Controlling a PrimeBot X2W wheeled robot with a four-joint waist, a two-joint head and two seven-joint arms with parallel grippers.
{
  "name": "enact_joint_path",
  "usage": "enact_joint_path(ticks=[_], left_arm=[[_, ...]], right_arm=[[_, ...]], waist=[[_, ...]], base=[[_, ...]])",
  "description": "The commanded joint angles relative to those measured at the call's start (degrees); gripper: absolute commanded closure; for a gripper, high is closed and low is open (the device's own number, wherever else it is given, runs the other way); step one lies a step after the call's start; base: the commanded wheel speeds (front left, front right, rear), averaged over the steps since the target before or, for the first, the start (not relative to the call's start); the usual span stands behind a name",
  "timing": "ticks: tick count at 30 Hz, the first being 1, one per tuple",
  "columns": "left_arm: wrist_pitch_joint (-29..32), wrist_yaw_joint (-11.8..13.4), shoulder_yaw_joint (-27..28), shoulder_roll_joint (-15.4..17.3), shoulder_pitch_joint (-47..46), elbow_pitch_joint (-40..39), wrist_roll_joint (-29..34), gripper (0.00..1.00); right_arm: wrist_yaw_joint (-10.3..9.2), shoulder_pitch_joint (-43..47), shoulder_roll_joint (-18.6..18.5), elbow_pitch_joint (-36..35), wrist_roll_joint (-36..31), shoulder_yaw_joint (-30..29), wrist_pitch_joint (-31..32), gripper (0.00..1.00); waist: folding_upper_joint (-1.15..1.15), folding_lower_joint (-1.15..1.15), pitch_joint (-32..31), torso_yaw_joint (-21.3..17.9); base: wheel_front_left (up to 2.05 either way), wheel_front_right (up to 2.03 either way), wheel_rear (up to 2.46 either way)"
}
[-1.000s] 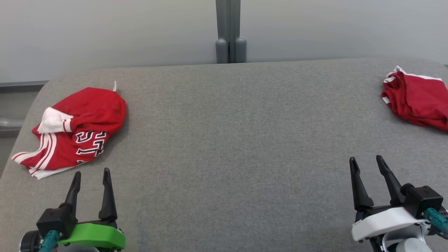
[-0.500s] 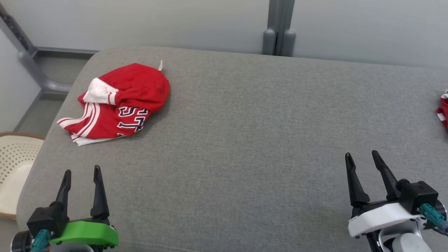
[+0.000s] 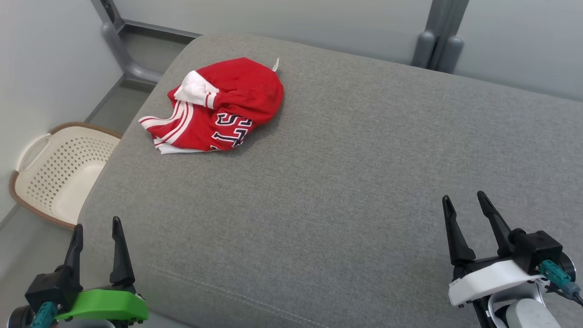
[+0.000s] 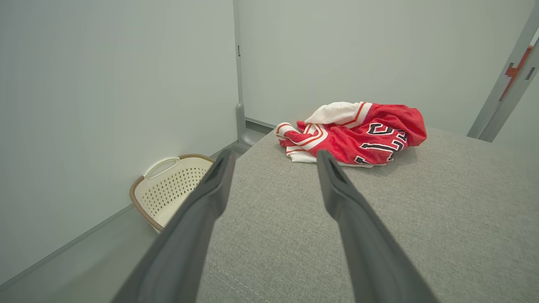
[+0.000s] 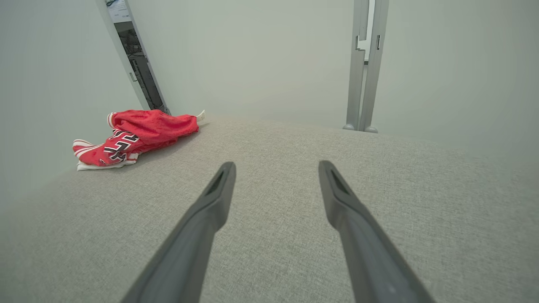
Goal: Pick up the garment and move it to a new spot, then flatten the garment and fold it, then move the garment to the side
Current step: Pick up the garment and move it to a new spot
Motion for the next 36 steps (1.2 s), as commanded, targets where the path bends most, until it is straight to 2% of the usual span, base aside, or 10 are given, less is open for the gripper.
enact_joint_path(ticks=[1,9,16,24,30,36], left_arm=[[0.0,0.05,0.18,0.02,0.62,-0.01,-0.39,0.0],[0.0,-0.09,1.21,-0.12,1.16,0.24,-0.24,0.0],[0.0,-0.34,0.76,-0.12,-1.8,1.18,-0.21,0.0],[0.0,-0.83,0.1,2.88,-12.5,2.63,0.02,0.0],[0.08,-1.02,0.04,6.2,-26.28,5.59,-1.95,0.0],[1.65,-1.21,0.02,9.36,-39.21,10.54,-3.58,0.0]], right_arm=[[-0.08,-0.48,-0.21,0.13,-0.39,0.09,-0.15,0.0],[-0.08,-0.9,-0.04,0.58,-0.53,1.09,-0.15,0.0],[-0.08,-1.44,-0.68,0.53,-0.79,1.21,-0.15,0.0],[-0.08,-3.41,-2.86,-1.18,-2.01,-0.88,0.31,0.0],[-0.08,-5.42,-5.18,-4.2,-2.47,-4.65,0.99,0.0],[-0.08,-6.6,-5.6,-6.42,-3.06,-8.53,0.74,0.0]], waist=[[0.0,0.0,0.66,2.24],[0.0,0.0,0.39,2.9],[0.0,0.0,1.19,1.16],[0.0,0.0,6.08,-5.58],[0.0,0.0,13.59,-12.57],[0.0,0.0,20.0,-17.46]], base=[[0.0,0.0,0.0],[0.0,0.0,0.0],[0.0,0.0,0.0],[0.0,0.0,0.0],[0.0,0.0,0.0],[0.0,0.0,0.0]])
